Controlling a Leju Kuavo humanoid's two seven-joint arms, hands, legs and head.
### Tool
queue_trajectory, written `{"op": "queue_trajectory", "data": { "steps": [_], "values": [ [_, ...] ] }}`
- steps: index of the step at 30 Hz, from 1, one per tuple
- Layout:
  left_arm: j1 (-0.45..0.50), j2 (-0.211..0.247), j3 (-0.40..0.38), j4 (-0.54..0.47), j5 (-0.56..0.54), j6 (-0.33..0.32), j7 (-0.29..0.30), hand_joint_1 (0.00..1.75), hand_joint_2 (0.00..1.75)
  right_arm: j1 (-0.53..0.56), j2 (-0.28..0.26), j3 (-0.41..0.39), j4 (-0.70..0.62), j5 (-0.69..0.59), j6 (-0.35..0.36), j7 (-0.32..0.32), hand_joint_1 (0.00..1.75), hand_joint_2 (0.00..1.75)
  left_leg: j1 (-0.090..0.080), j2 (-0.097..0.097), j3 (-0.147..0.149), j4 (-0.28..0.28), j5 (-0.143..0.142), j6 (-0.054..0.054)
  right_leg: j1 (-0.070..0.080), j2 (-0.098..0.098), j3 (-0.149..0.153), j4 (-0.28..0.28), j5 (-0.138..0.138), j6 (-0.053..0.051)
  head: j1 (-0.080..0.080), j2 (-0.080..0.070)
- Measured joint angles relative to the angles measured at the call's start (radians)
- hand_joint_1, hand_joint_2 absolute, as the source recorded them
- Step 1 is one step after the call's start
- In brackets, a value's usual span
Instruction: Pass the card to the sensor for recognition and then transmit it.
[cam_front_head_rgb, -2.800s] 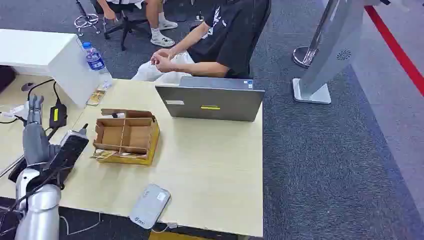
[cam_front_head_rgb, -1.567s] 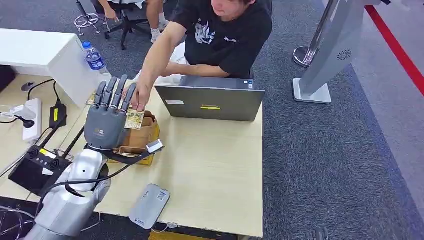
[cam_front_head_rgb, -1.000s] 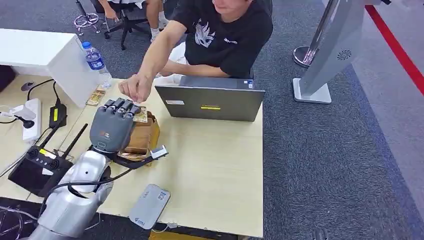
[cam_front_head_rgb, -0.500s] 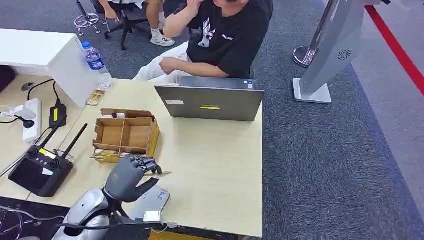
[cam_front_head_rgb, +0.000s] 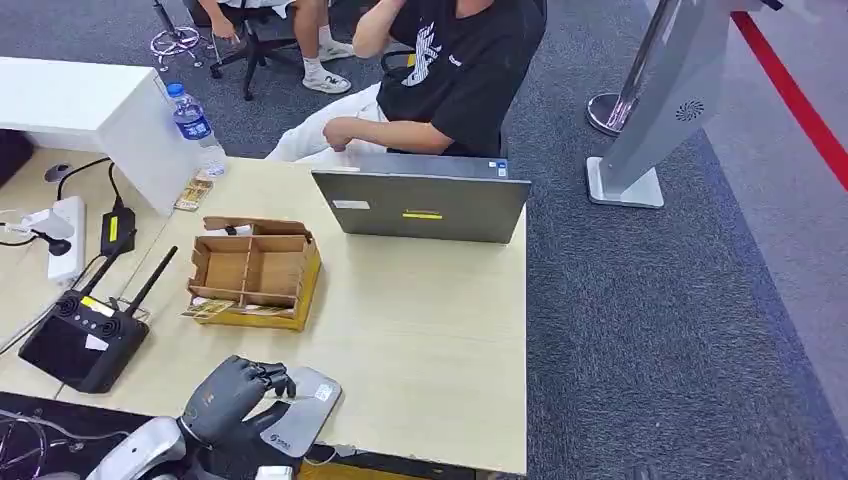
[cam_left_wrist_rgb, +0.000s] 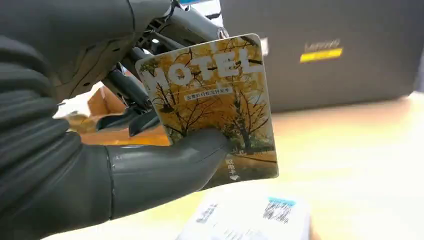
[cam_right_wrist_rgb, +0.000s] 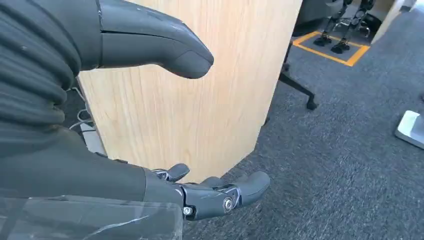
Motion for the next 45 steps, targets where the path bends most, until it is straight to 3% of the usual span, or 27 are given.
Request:
{"op": "queue_trajectory", "data": {
  "steps": [24,28,31,34,38,45],
  "values": [
    [-0.038,0.003,0.0,0.134,-0.008,-0.005,0.033,1.75,1.75,-0.013,0.001,0.0,0.004,0.018,-0.003,0.008,0.0,1.75,0.0,-0.001,0.0,0.0,0.0,0.0,0.0,0.0,0.0,0.0,0.0,0.0,0.0,0.0],
    [-0.082,-0.013,-0.001,0.206,-0.036,0.049,0.041,1.75,1.75,-0.017,0.003,0.0,0.006,0.018,-0.005,0.009,0.0,1.75,0.0,-0.001,0.001,0.0,0.0,0.0,0.0,-0.001,0.001,0.0,0.0,0.0,0.0,0.0],
    [-0.105,-0.054,0.0,0.228,-0.038,0.115,0.028,1.75,1.75,-0.016,0.005,0.0,0.007,0.017,-0.005,0.006,0.0,1.75,0.0,-0.001,0.001,0.0,0.0,0.0,0.0,-0.001,0.001,0.0,0.0,0.0,0.0,0.0],
    [-0.133,-0.134,0.019,0.225,-0.066,0.179,0.026,1.75,1.75,-0.013,0.008,0.0,0.007,0.016,-0.002,-0.004,0.0,1.75,-0.001,-0.001,0.0,0.001,0.001,0.0,0.0,-0.001,0.0,0.0,0.001,0.001,0.0,0.0],
    [-0.176,-0.23,0.08,0.172,-0.133,0.22,0.051,1.75,1.75,-0.003,0.01,0.0,0.007,0.016,0.003,-0.016,0.0,1.75,-0.001,-0.001,0.0,0.001,0.001,0.0,0.0,-0.001,0.0,0.0,0.001,0.001,0.0,0.0],
    [-0.234,-0.352,0.211,0.05,-0.177,0.286,0.054,1.75,1.75,0.005,0.014,0.0,0.007,0.023,0.0,-0.024,0.0,1.75,-0.001,-0.001,0.0,0.001,0.001,0.0,0.0,-0.001,0.0,0.0,0.001,0.001,0.0,0.0]
  ]
}}
